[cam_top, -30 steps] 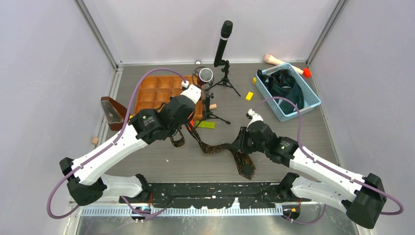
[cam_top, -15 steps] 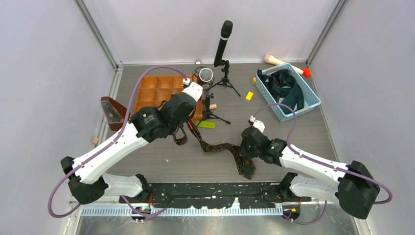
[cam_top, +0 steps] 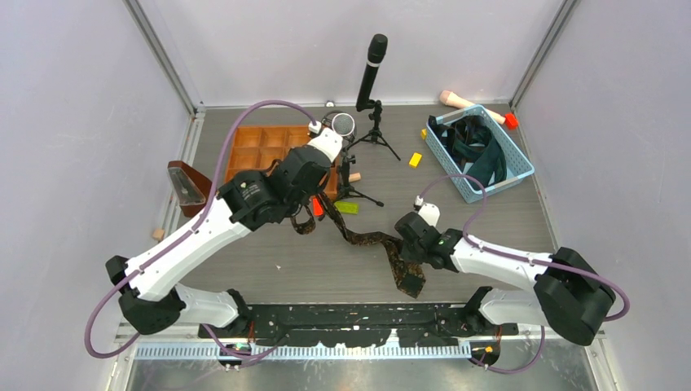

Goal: Roll the ties
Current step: Flatten out the tie at the center of the board.

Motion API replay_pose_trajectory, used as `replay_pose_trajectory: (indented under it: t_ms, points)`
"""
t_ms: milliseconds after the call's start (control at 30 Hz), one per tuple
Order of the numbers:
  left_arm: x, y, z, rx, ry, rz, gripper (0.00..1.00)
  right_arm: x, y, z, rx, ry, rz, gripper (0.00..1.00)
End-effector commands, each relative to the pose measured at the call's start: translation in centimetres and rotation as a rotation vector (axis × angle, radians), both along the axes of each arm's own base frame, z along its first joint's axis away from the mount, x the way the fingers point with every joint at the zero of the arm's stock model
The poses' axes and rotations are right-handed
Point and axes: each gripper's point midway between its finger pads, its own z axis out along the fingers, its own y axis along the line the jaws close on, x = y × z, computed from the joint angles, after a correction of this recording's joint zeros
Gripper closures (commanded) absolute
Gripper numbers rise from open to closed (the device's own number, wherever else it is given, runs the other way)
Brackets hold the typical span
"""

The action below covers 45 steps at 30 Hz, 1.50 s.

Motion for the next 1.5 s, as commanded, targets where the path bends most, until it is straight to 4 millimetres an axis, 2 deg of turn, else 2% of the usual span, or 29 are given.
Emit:
replay_pose_trajectory:
  t_ms: [0, 200, 367, 567, 767, 933, 1267, 1467]
  points:
    - [0.9, 0.5, 2.5, 0.001, -0.064, 0.027, 1.0, 0.0, 0.2, -1.4, -0.015, 0.02, 0.023, 0.96]
    - [2.1, 1.7, 3.3, 0.027, -0.065, 0.072, 1.0, -1.0, 1.9, -2.8, 0.015, 0.093, 0.124, 1.0]
    - [3.1, 3.1, 2.7, 0.1, -0.036, 0.12, 1.0, -1.7, 2.8, -3.4, 0.039, 0.134, 0.188, 1.0]
    - [4.3, 4.9, 2.1, 0.151, -0.013, 0.19, 1.0, -2.4, 3.2, -3.6, 0.052, 0.157, 0.242, 1.0]
    - [5.5, 7.6, 2.0, 0.163, -0.002, 0.282, 1.0, -2.6, 3.5, -3.7, 0.061, 0.173, 0.265, 1.0]
    - [6.1, 8.9, 1.4, 0.194, 0.02, 0.333, 1.0, -3.3, 4.3, -3.8, 0.089, 0.213, 0.303, 1.0]
    - [7.0, 10.6, -1.1, 0.33, 0.107, 0.407, 1.0, -3.9, 4.4, -3.9, 0.098, 0.252, 0.309, 1.0]
    - [7.6, 11.6, -0.7, 0.335, 0.112, 0.442, 1.0, -4.0, 3.7, -3.4, 0.074, 0.256, 0.273, 1.0]
